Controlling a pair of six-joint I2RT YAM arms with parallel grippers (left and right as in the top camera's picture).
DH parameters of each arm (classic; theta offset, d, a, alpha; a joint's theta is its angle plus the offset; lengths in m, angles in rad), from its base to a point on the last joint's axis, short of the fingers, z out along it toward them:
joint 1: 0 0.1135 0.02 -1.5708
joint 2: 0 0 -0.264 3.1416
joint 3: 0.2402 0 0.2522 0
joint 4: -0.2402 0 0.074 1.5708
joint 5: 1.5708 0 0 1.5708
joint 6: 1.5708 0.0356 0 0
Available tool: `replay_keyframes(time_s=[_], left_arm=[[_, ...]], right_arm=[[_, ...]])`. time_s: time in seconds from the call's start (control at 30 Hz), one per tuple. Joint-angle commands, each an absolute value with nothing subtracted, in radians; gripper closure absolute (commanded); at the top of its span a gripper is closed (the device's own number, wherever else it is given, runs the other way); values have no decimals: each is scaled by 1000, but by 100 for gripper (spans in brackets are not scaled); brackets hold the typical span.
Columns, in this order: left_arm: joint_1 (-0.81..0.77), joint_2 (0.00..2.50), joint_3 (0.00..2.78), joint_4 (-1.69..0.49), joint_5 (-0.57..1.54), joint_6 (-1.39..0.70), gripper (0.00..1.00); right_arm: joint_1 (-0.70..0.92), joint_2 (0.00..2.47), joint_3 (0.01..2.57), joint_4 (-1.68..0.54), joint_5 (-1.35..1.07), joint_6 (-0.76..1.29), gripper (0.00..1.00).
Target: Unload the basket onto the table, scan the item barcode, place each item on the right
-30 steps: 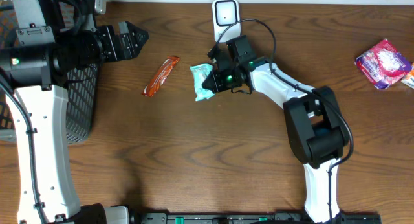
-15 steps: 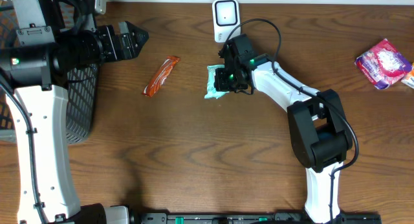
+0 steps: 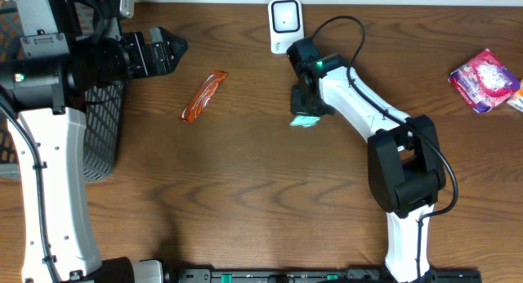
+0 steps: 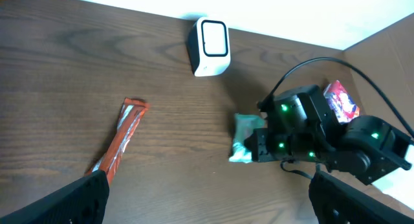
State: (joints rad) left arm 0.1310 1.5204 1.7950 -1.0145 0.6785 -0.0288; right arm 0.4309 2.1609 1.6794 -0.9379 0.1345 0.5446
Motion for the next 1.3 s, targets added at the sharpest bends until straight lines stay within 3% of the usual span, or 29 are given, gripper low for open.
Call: replay_keyframes(time_s=[0.0,0.57,0.87,1.03,1.27], left_arm=[[133,1524,1799,-1015,688,-27,2],[133,1524,1799,-1015,688,-27,2],[133,1524,1799,-1015,688,-27,2],[133,1524,1799,-1015,688,-27,2],[133,1524,1799,-1015,688,-27,2]], right_arm=[[457,2169,1732,-970,369,591,99],[504,2171,1731,-979,523,636,99],[505,2171,1731,-973,453,650,98],[505,2171,1731,-953,388,645,89],[505,2171,1731,-943,360,612,93]])
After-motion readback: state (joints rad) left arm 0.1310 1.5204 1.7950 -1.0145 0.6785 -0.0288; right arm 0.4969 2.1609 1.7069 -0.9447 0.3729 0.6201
